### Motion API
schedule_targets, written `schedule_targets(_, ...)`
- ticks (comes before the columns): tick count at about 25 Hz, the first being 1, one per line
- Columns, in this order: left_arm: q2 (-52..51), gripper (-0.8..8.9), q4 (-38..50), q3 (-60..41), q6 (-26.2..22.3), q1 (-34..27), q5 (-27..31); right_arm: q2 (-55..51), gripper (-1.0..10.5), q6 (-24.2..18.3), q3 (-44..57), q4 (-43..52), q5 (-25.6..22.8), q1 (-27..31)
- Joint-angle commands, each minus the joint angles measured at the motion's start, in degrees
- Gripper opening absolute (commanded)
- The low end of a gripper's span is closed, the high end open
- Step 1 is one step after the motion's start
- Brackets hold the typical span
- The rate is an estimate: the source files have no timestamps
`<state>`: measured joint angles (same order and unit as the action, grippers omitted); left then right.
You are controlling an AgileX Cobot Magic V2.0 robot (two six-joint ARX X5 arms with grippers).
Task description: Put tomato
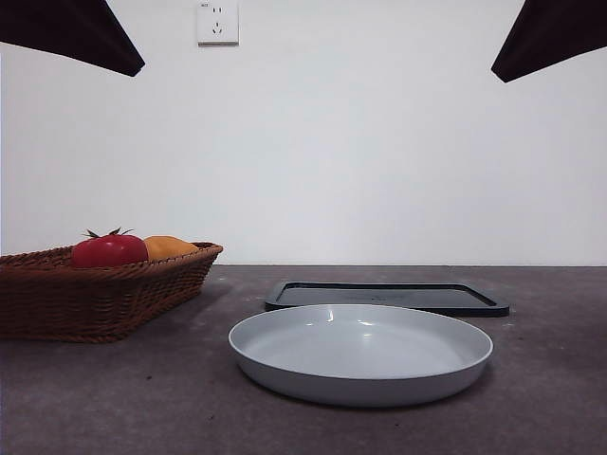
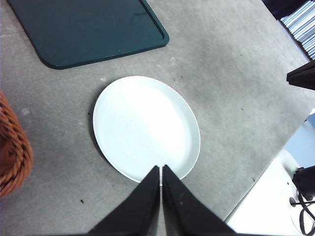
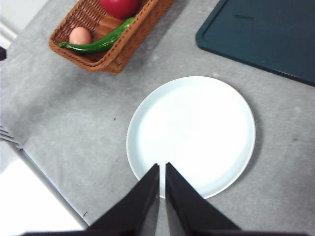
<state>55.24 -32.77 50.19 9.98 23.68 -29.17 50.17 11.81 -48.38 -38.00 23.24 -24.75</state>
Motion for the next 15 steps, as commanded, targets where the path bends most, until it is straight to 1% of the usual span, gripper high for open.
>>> schedule_targets(1, 0.5, 0.08, 0.6, 1.1, 0.0, 0.3, -0.4, 0.3, 0.1, -0.7, -0.8, 0.2, -0.1, -0.4)
schedule_targets(2, 0.5, 0.19, 0.5, 1.1, 0.0, 0.3, -0.4, 0.3, 0.1, -0.7, -0.8, 0.3, -0.1, -0.4)
schedule_targets(3, 0.5, 0.52, 0.6, 1.1, 0.0, 0.3, -0.4, 0.3, 0.2, -0.7, -0.8, 0.3, -0.1, -0.4)
schedule_targets(5, 0.5, 1.69, 0.7, 1.1, 0.0, 0.3, -0.4, 0.3, 1.4, -0.7, -0.8, 0.3, -0.2, -0.4)
schedule_targets(10, 0.5, 6.12, 0.9, 1.1, 0.0, 0.3, -0.4, 0.3, 5.6, -0.6, -0.8, 0.3, -0.8, -0.4)
schedule_targets(11, 0.5, 6.58, 1.0, 1.1, 0.0, 0.3, -0.4, 0.3, 5.9, -0.6, -0.8, 0.3, -0.8, -0.4)
schedule_targets(12, 0.5, 6.79, 1.1, 1.1, 0.0, 0.3, -0.4, 0.3, 6.3, -0.5, -0.8, 0.3, -0.8, -0.4)
schedule_targets(15, 0.5, 6.81, 1.2, 1.1, 0.0, 0.3, -0.4, 0.3, 6.4, -0.5, -0.8, 0.9, -0.8, -0.4)
